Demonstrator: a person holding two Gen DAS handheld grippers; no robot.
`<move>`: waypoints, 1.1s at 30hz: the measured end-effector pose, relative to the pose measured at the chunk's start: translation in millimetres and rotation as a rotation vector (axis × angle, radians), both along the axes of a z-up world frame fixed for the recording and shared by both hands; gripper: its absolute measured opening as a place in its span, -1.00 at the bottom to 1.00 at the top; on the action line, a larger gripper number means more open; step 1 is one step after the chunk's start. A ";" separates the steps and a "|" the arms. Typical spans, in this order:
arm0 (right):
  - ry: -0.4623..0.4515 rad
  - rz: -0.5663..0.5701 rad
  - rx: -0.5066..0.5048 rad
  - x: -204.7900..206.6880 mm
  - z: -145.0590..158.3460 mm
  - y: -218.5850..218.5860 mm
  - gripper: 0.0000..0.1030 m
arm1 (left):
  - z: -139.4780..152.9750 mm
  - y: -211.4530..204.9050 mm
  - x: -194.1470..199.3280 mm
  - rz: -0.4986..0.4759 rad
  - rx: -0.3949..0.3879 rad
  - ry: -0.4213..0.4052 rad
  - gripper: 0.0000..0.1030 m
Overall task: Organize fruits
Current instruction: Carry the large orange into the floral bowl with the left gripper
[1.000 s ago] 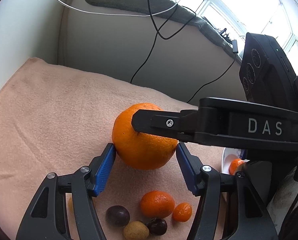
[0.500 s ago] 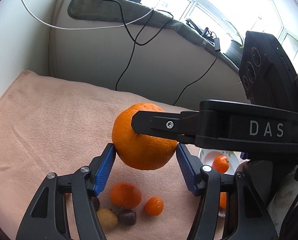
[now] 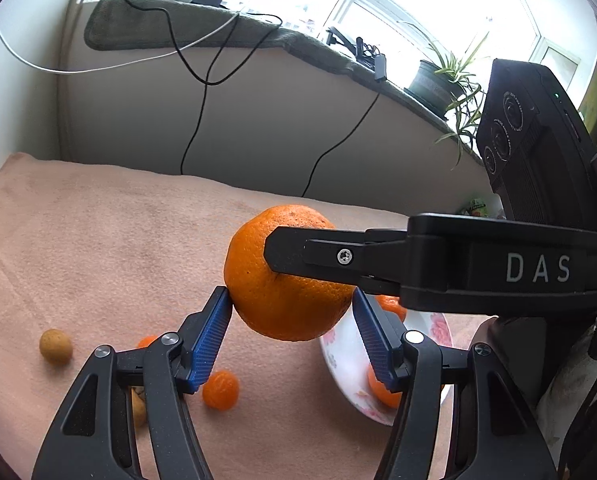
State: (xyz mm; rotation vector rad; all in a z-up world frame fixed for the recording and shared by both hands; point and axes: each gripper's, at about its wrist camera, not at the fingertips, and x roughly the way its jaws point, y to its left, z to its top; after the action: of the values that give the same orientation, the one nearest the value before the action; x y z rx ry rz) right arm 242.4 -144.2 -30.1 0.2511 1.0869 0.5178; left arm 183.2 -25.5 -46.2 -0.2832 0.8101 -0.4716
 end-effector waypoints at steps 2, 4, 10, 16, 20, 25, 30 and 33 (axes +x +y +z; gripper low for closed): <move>-0.001 -0.007 -0.003 -2.9 0.2 -5.6 0.35 | 0.1 -5.9 -1.3 -0.013 -0.001 0.002 0.19; -0.007 -0.012 -0.010 -4.8 0.4 -10.9 0.34 | 0.0 -12.2 -3.1 -0.026 0.001 0.003 0.19; -0.011 -0.028 -0.020 -13.6 0.4 -30.1 0.34 | -0.6 -28.9 -7.5 -0.059 0.011 0.006 0.19; 0.000 -0.048 -0.025 -16.7 -4.6 -45.9 0.34 | -4.7 -46.8 -9.2 -0.090 0.020 0.020 0.19; 0.005 -0.066 -0.020 -16.5 -6.9 -54.6 0.34 | -6.8 -55.8 -10.6 -0.105 0.024 0.025 0.19; 0.015 -0.086 -0.010 -13.1 -9.2 -66.1 0.34 | -8.5 -66.6 -10.5 -0.124 0.030 0.031 0.19; 0.021 -0.099 -0.007 -9.9 -13.2 -72.2 0.34 | -10.5 -74.2 -10.5 -0.141 0.035 0.039 0.19; 0.023 -0.103 -0.007 -9.0 -14.3 -74.1 0.34 | -9.8 -77.8 -9.7 -0.147 0.036 0.040 0.19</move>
State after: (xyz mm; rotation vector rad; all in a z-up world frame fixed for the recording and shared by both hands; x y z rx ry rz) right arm 233.4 -218.3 -44.5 0.3057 1.0918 0.4200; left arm 173.4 -103.3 -55.9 -0.2011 0.8811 -0.5901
